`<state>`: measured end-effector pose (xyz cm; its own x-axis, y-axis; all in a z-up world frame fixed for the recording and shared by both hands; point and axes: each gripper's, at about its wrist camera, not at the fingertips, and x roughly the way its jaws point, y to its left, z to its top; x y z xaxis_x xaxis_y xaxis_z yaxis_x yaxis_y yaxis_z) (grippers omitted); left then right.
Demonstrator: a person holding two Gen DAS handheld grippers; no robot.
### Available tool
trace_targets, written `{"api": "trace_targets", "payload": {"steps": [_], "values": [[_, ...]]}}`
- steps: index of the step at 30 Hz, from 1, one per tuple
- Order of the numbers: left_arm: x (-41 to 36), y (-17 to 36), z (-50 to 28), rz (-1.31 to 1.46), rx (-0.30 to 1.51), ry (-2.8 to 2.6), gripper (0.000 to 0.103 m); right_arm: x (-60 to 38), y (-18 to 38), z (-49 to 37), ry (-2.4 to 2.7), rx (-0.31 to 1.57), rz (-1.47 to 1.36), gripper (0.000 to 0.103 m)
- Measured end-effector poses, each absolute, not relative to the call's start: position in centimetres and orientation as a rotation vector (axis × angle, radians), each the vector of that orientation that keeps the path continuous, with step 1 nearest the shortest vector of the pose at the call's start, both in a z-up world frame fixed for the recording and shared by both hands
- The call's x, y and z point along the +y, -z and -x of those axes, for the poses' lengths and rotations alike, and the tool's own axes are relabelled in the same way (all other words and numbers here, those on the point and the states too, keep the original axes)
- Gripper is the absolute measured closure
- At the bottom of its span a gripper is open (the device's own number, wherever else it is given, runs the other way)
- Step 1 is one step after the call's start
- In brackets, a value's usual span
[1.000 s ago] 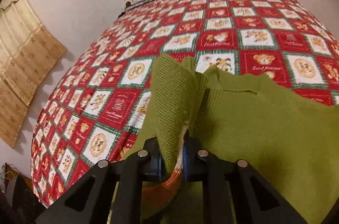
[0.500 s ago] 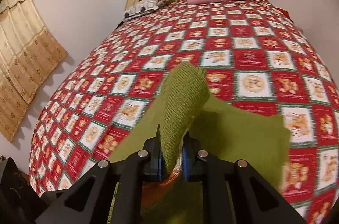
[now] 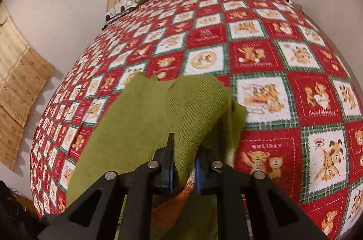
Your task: Fold small clothes
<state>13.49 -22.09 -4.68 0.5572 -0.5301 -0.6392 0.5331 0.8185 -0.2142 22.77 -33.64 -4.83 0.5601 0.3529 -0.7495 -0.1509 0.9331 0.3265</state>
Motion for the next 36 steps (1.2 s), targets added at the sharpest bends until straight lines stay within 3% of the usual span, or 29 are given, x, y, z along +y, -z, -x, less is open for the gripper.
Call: {"api": "trace_targets", "payload": {"steps": [9, 11, 12, 16, 17, 23, 26, 27, 33, 34, 36], "values": [[-23.2, 5.9, -13.4, -0.036, 0.777, 0.632, 0.081, -35.8, 7.8, -23.4, -0.279, 0.924, -0.322, 0.088], [-22.0, 5.1, -13.0, -0.019, 0.806, 0.674, 0.076, -36.1, 7.6, -22.9, -0.266, 0.918, -0.344, 0.085], [-21.4, 4.8, -12.6, -0.010, 0.812, 0.691, 0.073, -36.2, 7.3, -22.3, -0.258, 0.912, -0.338, 0.084], [-16.5, 3.0, -9.3, -0.019, 0.760, 0.700, 0.038, -37.9, 4.8, -18.2, -0.175, 0.849, -0.349, 0.077], [-15.4, 2.7, -8.5, -0.025, 0.733, 0.686, 0.034, -38.2, 4.3, -17.3, -0.161, 0.833, -0.352, 0.077], [-9.4, 2.5, -6.1, -0.039, 0.660, 0.530, 0.034, -35.5, 0.6, -8.7, -0.177, 0.749, -0.294, 0.074], [-8.1, 3.2, -7.0, 0.008, 0.713, 0.473, 0.034, -32.3, -0.3, -5.1, -0.168, 0.695, -0.220, 0.049], [-8.2, 3.4, -7.2, 0.006, 0.719, 0.452, 0.034, -31.5, -0.4, -4.6, -0.170, 0.686, -0.193, 0.048], [-8.4, 4.5, -8.5, -0.007, 0.759, 0.389, 0.034, -24.4, 0.7, -3.8, -0.230, 0.721, 0.114, 0.049], [-8.3, 4.7, -8.7, 0.003, 0.770, 0.385, 0.034, -23.5, 1.7, -4.3, -0.198, 0.752, 0.177, 0.051], [-8.3, 5.1, -9.2, 0.018, 0.791, 0.387, 0.034, -23.1, 2.9, -5.0, -0.132, 0.783, 0.236, 0.066]]}}
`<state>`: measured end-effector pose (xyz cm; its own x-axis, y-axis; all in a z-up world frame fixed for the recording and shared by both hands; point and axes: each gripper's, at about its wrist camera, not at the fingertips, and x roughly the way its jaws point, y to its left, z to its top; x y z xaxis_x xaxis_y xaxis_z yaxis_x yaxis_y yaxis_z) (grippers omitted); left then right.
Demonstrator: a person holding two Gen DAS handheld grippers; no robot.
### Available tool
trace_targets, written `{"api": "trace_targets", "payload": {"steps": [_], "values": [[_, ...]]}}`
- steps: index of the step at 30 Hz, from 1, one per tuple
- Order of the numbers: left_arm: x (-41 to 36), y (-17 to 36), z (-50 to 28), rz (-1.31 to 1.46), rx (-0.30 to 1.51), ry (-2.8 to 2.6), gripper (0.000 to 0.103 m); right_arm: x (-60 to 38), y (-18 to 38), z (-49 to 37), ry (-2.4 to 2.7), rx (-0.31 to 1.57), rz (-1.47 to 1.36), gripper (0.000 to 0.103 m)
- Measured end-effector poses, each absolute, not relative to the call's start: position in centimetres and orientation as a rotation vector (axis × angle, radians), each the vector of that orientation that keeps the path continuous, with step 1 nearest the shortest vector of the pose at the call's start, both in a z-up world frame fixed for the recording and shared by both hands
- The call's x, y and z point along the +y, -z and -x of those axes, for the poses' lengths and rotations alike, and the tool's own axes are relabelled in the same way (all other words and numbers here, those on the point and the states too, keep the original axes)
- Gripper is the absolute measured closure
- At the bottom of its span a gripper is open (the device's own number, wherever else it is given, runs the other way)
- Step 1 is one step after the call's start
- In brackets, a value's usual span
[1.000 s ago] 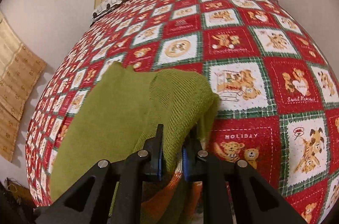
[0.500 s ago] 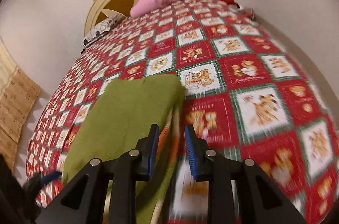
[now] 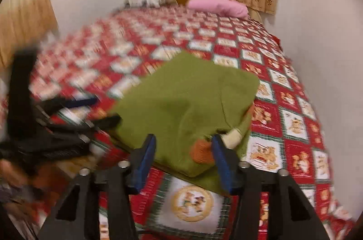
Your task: Fold small clothes
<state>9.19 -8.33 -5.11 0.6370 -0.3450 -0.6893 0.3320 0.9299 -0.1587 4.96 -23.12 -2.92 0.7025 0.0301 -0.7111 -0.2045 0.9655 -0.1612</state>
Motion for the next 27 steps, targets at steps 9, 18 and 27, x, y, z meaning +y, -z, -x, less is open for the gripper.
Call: {"api": "trace_targets", "payload": {"steps": [9, 18, 27], "values": [[-8.5, 6.6, -10.2, 0.016, 0.817, 0.372, 0.017, -31.3, 6.0, -4.1, -0.051, 0.847, -0.191, 0.093], [-7.4, 7.2, -9.2, 0.041, 0.852, 0.421, 0.017, -32.3, 6.4, -2.2, -0.072, 0.865, -0.317, 0.089], [-7.0, 4.3, -10.3, 0.069, 0.752, 0.390, 0.018, -29.5, 0.9, -2.3, -0.051, 0.688, -0.127, 0.077]]}}
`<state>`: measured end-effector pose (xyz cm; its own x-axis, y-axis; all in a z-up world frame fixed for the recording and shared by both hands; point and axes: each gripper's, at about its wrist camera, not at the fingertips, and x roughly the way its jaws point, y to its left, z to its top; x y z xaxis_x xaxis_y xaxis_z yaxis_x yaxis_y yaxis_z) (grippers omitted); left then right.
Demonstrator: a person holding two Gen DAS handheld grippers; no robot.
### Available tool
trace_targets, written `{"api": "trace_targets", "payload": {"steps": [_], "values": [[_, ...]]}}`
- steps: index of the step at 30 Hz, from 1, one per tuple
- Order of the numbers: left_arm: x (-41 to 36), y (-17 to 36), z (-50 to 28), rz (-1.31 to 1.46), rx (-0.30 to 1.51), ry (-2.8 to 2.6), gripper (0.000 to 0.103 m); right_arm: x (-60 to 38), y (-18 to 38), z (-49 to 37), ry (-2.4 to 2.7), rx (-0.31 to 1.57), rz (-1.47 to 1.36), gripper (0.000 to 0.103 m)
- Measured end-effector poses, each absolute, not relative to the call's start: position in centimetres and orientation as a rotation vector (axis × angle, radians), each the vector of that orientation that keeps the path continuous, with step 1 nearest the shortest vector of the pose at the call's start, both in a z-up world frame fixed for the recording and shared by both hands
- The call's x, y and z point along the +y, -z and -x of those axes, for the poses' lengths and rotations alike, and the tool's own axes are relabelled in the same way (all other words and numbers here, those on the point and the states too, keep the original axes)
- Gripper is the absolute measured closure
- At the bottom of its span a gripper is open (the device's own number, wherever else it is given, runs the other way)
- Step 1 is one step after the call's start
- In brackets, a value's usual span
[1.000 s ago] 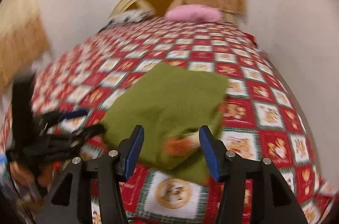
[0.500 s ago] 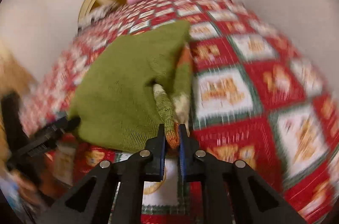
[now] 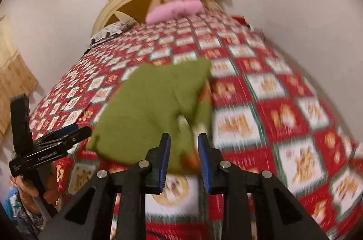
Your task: Fold small clothes
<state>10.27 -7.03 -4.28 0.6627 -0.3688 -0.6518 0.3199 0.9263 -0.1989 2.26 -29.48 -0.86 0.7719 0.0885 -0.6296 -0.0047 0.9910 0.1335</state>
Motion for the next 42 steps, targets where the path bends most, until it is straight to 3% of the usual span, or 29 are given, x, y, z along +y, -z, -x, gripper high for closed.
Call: {"api": "trace_targets", "payload": {"steps": [5, 8, 13, 22, 23, 25, 26, 27, 30, 33, 37, 42], "values": [[-8.5, 5.4, -12.0, 0.031, 0.764, 0.331, 0.018, -27.1, 2.3, -7.4, -0.106, 0.744, -0.052, 0.078], [-8.6, 6.6, -12.3, 0.033, 0.789, 0.326, 0.016, -28.0, 5.6, -10.0, -0.045, 0.849, -0.034, 0.103], [-8.3, 7.0, -12.1, 0.019, 0.794, 0.338, 0.008, -32.7, 6.5, -10.3, -0.092, 0.832, -0.352, 0.103], [-5.3, 4.7, -13.9, 0.130, 0.814, 0.418, 0.009, -34.3, 3.6, -6.0, -0.062, 0.755, -0.360, 0.099], [-5.3, 4.2, -14.6, 0.143, 0.799, 0.415, 0.009, -34.7, 3.2, -6.0, -0.063, 0.737, -0.372, 0.095], [-5.7, 3.5, -16.0, 0.158, 0.786, 0.398, 0.009, -35.4, 2.4, -6.9, -0.062, 0.702, -0.404, 0.060], [-6.1, 3.3, -17.0, 0.172, 0.787, 0.395, 0.009, -35.7, 2.1, -7.5, -0.056, 0.688, -0.410, 0.028], [-6.5, 3.4, -18.1, 0.186, 0.799, 0.399, 0.009, -35.8, 2.0, -8.2, -0.052, 0.671, -0.405, 0.020], [-7.6, 4.6, -20.7, 0.255, 0.867, 0.422, 0.011, -35.4, 3.1, -12.5, -0.074, 0.731, -0.350, 0.020], [-9.0, 7.0, -22.9, 0.327, 0.960, 0.457, 0.027, -35.2, 4.8, -16.0, -0.089, 0.796, -0.302, 0.020], [-9.4, 9.3, -22.8, 0.333, 0.937, 0.495, 0.025, -35.3, 8.3, -18.6, -0.175, 0.857, -0.332, 0.020], [-9.4, 9.6, -22.2, 0.317, 0.896, 0.524, 0.026, -34.5, 8.7, -18.1, -0.253, 0.835, -0.308, 0.020]]}}
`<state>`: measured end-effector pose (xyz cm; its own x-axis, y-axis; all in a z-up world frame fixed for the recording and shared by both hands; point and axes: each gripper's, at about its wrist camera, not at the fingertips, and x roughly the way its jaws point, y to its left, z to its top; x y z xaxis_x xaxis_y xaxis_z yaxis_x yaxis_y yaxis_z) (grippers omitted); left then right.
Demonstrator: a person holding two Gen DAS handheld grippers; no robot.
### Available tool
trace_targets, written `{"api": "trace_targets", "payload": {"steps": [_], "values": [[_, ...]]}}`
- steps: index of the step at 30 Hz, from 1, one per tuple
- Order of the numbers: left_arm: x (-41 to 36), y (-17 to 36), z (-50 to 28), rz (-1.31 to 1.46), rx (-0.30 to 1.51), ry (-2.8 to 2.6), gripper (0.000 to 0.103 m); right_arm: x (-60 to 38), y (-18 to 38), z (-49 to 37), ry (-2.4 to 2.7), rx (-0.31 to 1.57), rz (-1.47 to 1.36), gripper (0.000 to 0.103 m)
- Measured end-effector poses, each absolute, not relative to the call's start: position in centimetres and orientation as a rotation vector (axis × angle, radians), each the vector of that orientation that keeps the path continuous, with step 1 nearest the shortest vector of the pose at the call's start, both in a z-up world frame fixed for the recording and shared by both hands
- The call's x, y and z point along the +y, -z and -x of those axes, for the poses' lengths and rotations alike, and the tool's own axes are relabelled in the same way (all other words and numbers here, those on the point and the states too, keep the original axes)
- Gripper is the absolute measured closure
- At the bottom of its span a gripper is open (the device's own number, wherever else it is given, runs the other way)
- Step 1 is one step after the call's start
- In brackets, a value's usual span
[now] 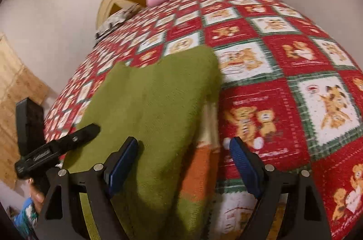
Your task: Fold small clothes
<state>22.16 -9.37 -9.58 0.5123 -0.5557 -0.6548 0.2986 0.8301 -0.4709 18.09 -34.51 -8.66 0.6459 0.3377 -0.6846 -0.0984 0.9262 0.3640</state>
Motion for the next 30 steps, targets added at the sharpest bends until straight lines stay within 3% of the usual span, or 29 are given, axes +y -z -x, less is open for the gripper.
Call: {"api": "trace_targets", "payload": {"steps": [3, 7, 11, 14, 18, 22, 30], "values": [[-9.2, 9.6, -22.0, 0.326, 0.885, 0.541, 0.031, -33.6, 8.8, -18.2, -0.249, 0.837, -0.265, 0.021], [-9.7, 9.6, -22.2, 0.323, 0.886, 0.582, 0.048, -33.6, 9.1, -18.5, -0.256, 0.847, -0.272, 0.026], [-10.0, 9.4, -22.1, 0.295, 0.882, 0.568, 0.052, -32.8, 8.8, -18.7, -0.232, 0.856, -0.233, 0.038], [-10.1, 9.3, -22.1, 0.283, 0.880, 0.565, 0.056, -32.2, 8.5, -18.4, -0.217, 0.851, -0.239, 0.055], [-10.4, 8.7, -21.9, 0.251, 0.891, 0.538, 0.062, -31.1, 7.6, -17.5, -0.148, 0.850, -0.222, 0.066], [-11.0, 6.8, -20.3, 0.165, 0.875, 0.492, 0.070, -29.4, 4.9, -15.3, -0.123, 0.799, -0.181, 0.071], [-10.1, 2.3, -14.8, 0.074, 0.778, 0.495, 0.071, -26.2, -0.2, -8.1, -0.079, 0.684, -0.143, 0.073]]}}
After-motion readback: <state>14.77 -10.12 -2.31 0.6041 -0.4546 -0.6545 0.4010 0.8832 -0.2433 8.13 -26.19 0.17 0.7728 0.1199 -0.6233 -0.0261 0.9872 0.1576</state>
